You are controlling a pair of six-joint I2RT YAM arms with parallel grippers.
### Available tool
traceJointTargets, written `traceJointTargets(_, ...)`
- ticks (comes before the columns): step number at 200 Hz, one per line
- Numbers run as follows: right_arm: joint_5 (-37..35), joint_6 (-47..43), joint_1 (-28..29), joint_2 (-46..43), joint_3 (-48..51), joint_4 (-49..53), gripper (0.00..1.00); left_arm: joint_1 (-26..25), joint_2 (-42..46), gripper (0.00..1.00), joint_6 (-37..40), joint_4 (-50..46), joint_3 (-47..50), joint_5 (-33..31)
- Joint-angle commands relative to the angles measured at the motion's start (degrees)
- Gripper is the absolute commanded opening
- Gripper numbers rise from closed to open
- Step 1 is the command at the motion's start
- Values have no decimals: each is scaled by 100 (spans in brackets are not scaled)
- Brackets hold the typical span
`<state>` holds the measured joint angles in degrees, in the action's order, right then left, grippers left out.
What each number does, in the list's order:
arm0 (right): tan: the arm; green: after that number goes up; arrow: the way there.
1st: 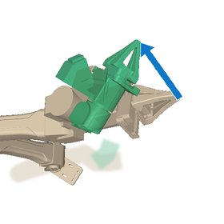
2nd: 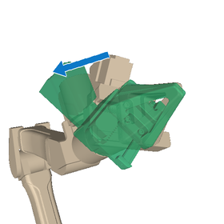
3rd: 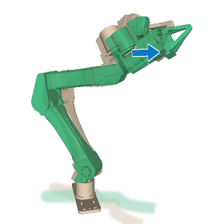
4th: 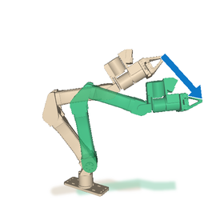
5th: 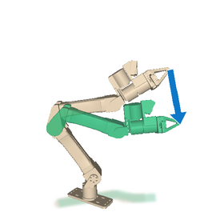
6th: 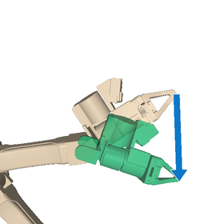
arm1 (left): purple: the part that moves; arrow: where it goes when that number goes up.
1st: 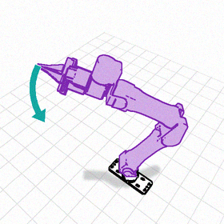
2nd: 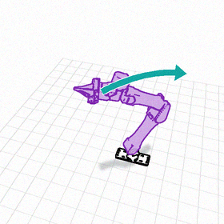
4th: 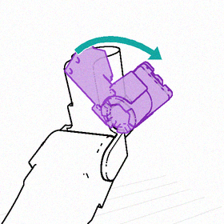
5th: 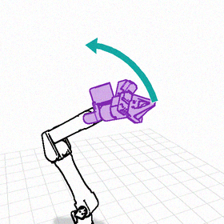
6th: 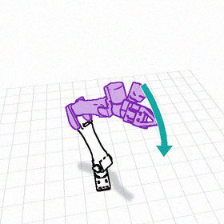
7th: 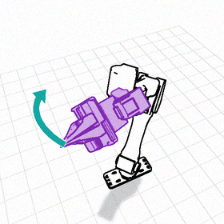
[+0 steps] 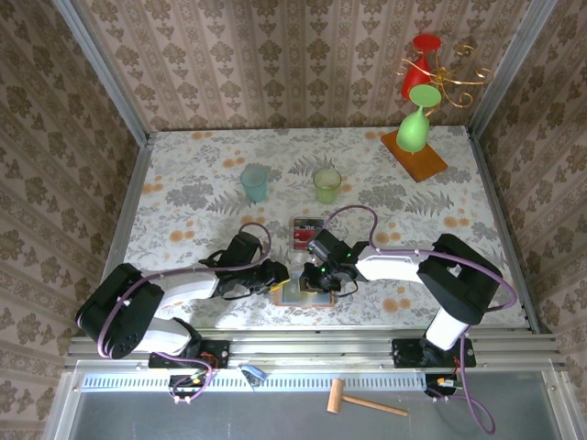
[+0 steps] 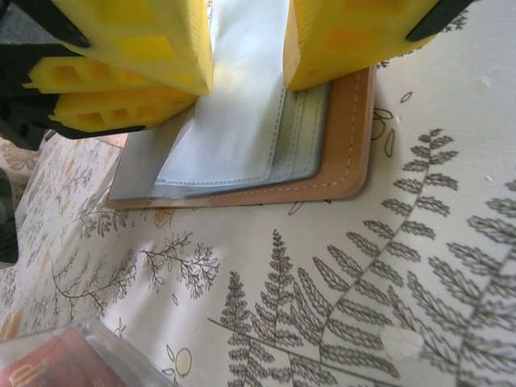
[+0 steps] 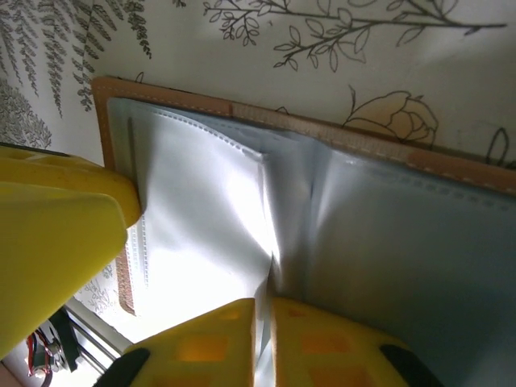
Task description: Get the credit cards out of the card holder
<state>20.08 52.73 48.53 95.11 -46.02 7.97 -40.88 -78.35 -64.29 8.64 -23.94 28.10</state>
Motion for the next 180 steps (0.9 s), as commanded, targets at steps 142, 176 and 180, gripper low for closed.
traceJointTargets(142,270,393,68,240,-39,-514,21,-18,12,32,109,-251,65,-42)
traceJointTargets(176,61,305,41,118,48,-280,21,1,73,34,130,-336,63,-76)
traceJointTargets(180,50,308,39,93,70,-283,21,5,74,33,128,-338,58,-69)
